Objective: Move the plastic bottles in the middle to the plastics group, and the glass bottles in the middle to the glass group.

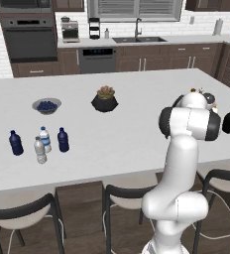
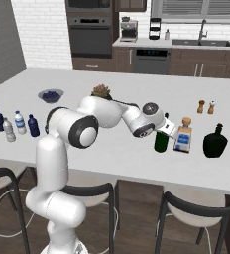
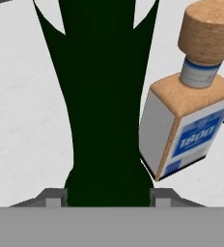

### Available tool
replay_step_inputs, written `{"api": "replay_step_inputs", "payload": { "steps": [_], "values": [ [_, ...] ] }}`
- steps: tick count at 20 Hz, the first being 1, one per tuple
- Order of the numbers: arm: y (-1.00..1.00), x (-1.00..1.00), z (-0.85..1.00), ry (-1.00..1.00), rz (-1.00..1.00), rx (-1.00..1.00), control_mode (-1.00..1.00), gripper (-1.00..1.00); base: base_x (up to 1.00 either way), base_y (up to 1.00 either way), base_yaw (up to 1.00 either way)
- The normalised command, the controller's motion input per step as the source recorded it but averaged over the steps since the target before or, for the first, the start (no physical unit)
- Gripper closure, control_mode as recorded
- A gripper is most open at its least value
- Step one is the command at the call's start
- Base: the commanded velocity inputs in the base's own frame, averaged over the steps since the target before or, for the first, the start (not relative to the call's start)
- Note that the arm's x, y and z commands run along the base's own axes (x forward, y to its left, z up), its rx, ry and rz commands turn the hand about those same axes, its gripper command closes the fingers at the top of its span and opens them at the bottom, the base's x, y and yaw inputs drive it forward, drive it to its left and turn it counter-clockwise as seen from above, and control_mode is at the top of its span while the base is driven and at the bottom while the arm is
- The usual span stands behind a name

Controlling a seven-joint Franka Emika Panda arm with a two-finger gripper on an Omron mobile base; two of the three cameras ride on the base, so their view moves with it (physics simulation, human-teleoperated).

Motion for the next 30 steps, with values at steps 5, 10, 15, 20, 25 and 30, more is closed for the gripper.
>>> {"api": "replay_step_inputs", "payload": {
  "steps": [5,10,15,20,25,30],
  "values": [
    [0.00,0.00,0.00,0.00,0.00,0.00,-1.00,-1.00,0.00,0.00,0.00],
    [0.00,0.00,0.00,0.00,0.00,0.00,-1.00,-1.00,0.00,0.00,0.00],
    [0.00,0.00,0.00,0.00,0.00,0.00,-1.00,-1.00,0.00,0.00,0.00],
    [0.00,0.00,0.00,0.00,0.00,0.00,-1.00,-1.00,0.00,0.00,0.00],
    [0.13,-0.12,0.00,0.00,0.00,0.00,-1.00,-1.00,0.00,0.00,0.00],
    [0.33,-0.43,0.24,-0.01,0.00,0.00,-1.00,-1.00,0.00,0.00,0.00]
  ]
}}
